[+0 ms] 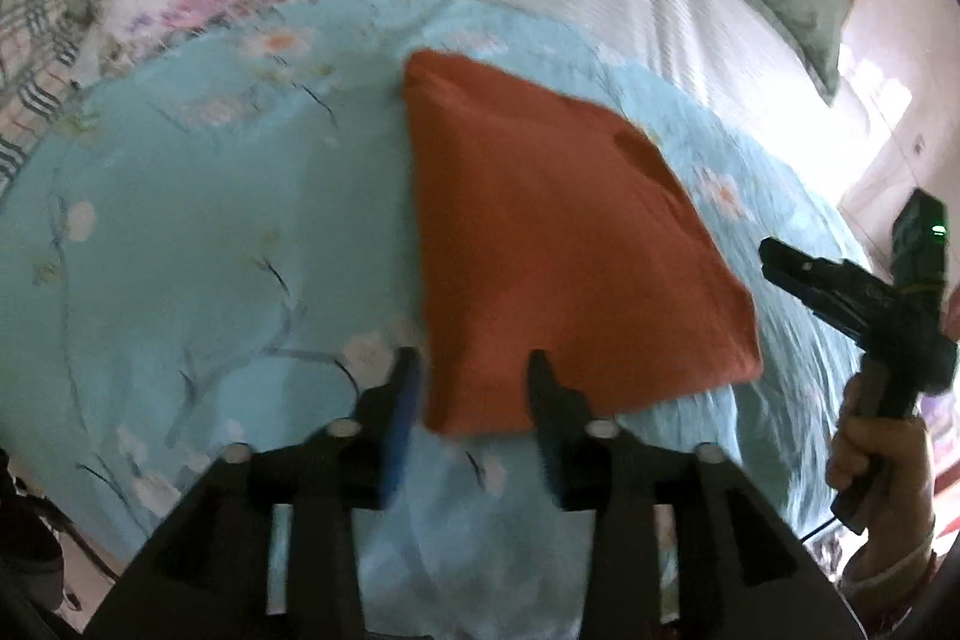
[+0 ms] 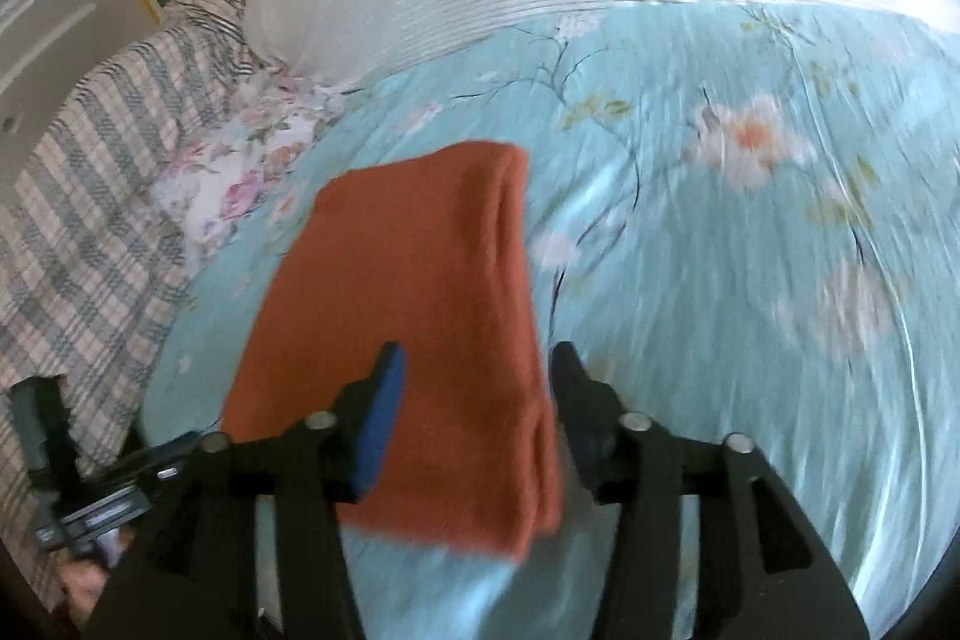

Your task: Fold small clothes

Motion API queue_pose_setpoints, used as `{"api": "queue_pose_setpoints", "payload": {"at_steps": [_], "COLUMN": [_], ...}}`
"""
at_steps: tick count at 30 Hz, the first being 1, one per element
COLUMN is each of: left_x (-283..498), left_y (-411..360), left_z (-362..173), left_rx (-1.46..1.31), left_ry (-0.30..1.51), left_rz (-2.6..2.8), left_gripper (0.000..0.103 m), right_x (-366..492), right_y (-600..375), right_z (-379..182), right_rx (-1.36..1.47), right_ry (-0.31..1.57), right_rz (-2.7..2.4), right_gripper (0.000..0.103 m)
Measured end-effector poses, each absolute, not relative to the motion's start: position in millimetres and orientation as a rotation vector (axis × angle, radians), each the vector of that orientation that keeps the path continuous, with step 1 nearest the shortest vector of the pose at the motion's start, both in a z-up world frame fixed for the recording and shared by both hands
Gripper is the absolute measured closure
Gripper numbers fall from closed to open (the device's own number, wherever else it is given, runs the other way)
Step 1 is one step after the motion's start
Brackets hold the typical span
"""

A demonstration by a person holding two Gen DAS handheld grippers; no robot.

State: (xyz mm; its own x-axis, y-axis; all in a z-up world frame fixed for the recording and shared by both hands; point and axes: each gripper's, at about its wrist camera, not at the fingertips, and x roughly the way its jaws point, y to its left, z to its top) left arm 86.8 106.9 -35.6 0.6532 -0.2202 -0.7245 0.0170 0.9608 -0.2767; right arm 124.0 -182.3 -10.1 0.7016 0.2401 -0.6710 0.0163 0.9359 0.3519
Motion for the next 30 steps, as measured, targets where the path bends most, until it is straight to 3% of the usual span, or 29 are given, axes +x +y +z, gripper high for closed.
{"api": "queue_pose_setpoints", "payload": {"at_steps": [7, 8, 9, 12, 15, 24, 27, 30], "left_x": [118.5, 123.0, 127.9, 136.9, 148.5, 181.7, 180.3, 176.3], "left_y": [114.7, 114.9, 114.0, 114.4, 115.0, 120.5, 121.8, 121.5], "left_z": [-41.5, -43.6, -46.1, -43.6, -41.7, -67.9, -68.0, -63.8], "left_rx": [-0.257, -0.261, -0.259, -0.264, -0.256, -0.336, -0.338, -0.33], "left_ry": [0.887, 0.892, 0.901, 0.889, 0.884, 0.957, 0.959, 0.951], "left_rz": [-0.121, -0.129, -0.137, -0.142, -0.117, -0.126, -0.117, -0.108], "left_gripper": [0.057, 0.057, 0.057, 0.057, 0.058, 0.054, 0.052, 0.052], "right_x": [204.2, 212.5, 215.7, 202.0, 183.5, 205.7, 205.1, 183.0], "right_y": [-200.5, -202.2, -202.1, -195.3, -191.6, -196.0, -198.4, -197.0], "right_z": [-47.7, -54.4, -56.6, -31.2, -12.3, -59.4, -55.9, -37.2], "right_rx": [0.496, 0.532, 0.552, 0.515, 0.47, 0.471, 0.467, 0.473], "right_ry": [0.891, 0.909, 0.919, 0.836, 0.767, 0.871, 0.878, 0.828], "right_rz": [0.185, 0.21, 0.232, 0.239, 0.214, 0.144, 0.124, 0.102], "right_gripper": [0.052, 0.064, 0.084, 0.091, 0.091, 0.09, 0.077, 0.077]}}
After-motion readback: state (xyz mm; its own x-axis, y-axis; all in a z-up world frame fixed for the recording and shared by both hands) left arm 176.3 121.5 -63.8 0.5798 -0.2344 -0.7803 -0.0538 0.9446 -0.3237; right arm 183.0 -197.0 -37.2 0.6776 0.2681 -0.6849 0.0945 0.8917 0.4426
